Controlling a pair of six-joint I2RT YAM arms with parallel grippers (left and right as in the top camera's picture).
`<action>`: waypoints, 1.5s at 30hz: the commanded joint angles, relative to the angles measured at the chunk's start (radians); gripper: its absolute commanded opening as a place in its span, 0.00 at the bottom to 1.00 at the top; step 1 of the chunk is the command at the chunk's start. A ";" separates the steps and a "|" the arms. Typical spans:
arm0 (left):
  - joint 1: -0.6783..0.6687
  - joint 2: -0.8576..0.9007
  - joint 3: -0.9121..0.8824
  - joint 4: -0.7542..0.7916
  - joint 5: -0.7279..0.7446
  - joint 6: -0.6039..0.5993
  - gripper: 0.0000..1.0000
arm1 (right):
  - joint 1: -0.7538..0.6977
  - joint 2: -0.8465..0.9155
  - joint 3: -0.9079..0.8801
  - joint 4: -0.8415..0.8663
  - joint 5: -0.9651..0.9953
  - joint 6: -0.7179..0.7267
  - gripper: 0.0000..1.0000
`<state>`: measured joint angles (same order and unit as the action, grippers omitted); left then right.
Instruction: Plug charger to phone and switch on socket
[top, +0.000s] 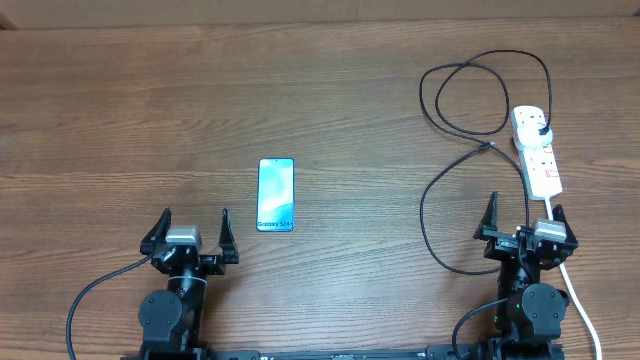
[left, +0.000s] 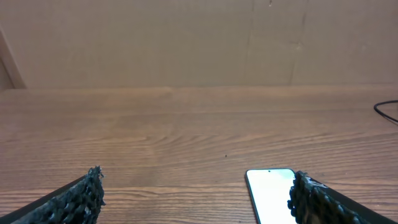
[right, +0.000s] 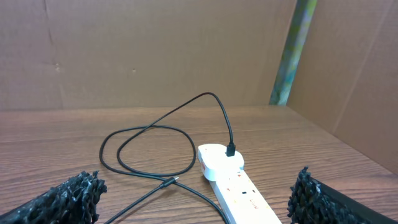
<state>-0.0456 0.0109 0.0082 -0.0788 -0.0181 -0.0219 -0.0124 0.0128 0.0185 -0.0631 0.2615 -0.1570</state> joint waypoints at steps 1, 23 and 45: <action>0.001 -0.006 -0.003 0.002 0.008 0.019 1.00 | 0.004 -0.010 -0.011 0.006 0.000 -0.009 1.00; 0.000 -0.006 -0.003 0.003 0.026 0.019 1.00 | 0.004 -0.010 -0.011 0.006 0.000 -0.009 1.00; 0.000 -0.006 0.042 -0.003 0.192 -0.301 1.00 | 0.004 -0.010 -0.011 0.006 0.000 -0.009 1.00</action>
<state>-0.0456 0.0109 0.0147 -0.0769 0.1200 -0.2707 -0.0124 0.0128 0.0185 -0.0639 0.2619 -0.1574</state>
